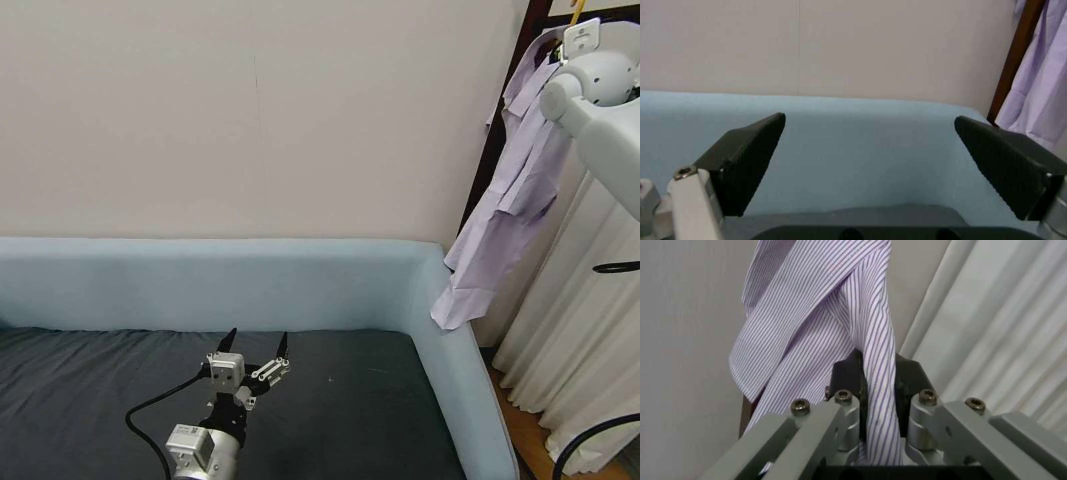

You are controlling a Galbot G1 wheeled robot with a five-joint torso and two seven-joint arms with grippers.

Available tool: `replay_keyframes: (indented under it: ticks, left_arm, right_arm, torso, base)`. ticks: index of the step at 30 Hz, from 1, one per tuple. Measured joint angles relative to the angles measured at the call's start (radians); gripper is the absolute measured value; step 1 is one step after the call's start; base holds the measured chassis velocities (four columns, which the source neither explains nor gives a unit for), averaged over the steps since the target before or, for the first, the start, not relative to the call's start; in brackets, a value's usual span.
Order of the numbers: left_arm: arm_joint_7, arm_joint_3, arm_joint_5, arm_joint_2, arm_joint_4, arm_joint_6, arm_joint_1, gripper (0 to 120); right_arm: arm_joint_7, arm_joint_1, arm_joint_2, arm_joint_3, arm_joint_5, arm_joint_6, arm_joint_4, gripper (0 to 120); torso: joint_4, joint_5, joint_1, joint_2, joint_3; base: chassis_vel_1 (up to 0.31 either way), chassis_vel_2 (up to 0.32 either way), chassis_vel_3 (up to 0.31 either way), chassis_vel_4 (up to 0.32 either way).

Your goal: Pick up the clothes from the sofa and hang them on the clothes hanger.

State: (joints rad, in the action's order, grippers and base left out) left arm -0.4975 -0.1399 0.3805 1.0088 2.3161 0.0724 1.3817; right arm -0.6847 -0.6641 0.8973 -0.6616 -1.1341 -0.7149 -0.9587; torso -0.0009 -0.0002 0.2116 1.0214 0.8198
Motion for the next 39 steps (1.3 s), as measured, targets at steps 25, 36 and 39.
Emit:
replay_keyframes:
  ticks: [25,36,39]
  left_arm:
    - [0.01,0.002,-0.001,-0.003,-0.002,-0.037,0.006,100]
    - [0.01,0.006,0.0,-0.003,-0.011,-0.038,0.001,100]
    - [0.011,0.006,0.0,0.002,-0.013,-0.038,0.004,100]
  right_arm:
    - [0.042,-0.095,-0.004,-0.18,-0.06,0.002,0.031,27]
    - [0.128,-0.099,-0.026,-0.17,0.002,0.07,-0.03,64]
    - [0.16,-0.093,-0.041,-0.159,0.029,0.137,-0.069,77]
  torso:
    - [-0.0001,0.0001,0.0,0.0,0.0]
    - [-0.0003,0.0,0.0,0.0,0.0]
    - [-0.0001,-0.0001,0.0,0.0,0.0]
  base:
    - [0.0,0.0,0.0,0.0]
    - [0.0,0.0,0.0,0.0]
    - [0.0,0.0,0.0,0.0]
